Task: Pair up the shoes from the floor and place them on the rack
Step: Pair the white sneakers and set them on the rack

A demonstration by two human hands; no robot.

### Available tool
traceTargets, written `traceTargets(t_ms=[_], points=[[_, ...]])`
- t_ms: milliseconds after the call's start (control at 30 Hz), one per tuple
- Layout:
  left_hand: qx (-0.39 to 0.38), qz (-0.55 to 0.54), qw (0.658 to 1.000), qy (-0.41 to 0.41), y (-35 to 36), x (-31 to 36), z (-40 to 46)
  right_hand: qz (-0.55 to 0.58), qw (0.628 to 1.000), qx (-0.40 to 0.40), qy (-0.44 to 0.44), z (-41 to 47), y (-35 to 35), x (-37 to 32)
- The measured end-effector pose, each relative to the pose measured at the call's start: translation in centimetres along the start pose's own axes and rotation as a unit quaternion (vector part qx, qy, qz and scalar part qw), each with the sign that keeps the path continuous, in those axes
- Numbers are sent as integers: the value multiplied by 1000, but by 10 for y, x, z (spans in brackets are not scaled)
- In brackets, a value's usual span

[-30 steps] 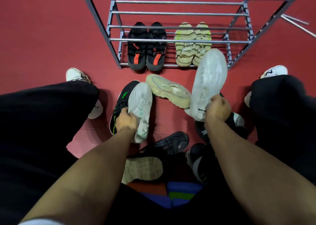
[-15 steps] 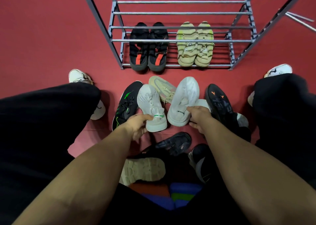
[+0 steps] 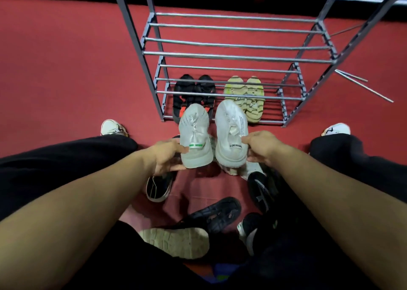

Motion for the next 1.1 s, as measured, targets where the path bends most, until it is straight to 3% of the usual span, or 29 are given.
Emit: traceTargets(t_ms=[200,367,467,533,600,633,667,733,767,867,933,1033,1100], points=[[105,-11,994,-6,1,-49,19,-18,998,30,61,-1,5,54],[126,40,991,-29,8,-89,41,-58,995,43,71,16,7,96],[143,90,986,-2,9,-91,48,-122,989,49,70,33,11,115],[193,211,957,46,6,-85,54,-125,989,40,61,49,22,128],[275,411,861,123,5,-73,52,-113,992,31,50,47,33,125],[274,429,846,161,14,-68,50,-96,994,21,46,41,37,119],[233,384,879,164,28,-68,48,-69,996,5,47,37,43,114],[100,215,970,47,65,-81,44,-32,998,-26,50,39,53,108],[55,168,984,-11,82,-88,41,-28,998,-39,51,42,57,105],[87,118,989,0,97,-89,48,-28,995,-70,71,55,62,99],[118,65,991,-7,97,-90,57,-121,992,-40,2,75,53,92],[120,38,992,-16,94,-92,63,-338,928,20,-156,110,38,88],[124,42,991,-23,88,-99,65,-432,882,-7,-189,128,39,98]])
Point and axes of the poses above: each hand's wrist, its own z-axis towards the middle knuckle, its own y-axis out of the palm, x = y × z, the point moved 6 cm from there along z, towards the middle knuckle, and after that the axes turned 15 degrees about x, right-handed, at the moved point
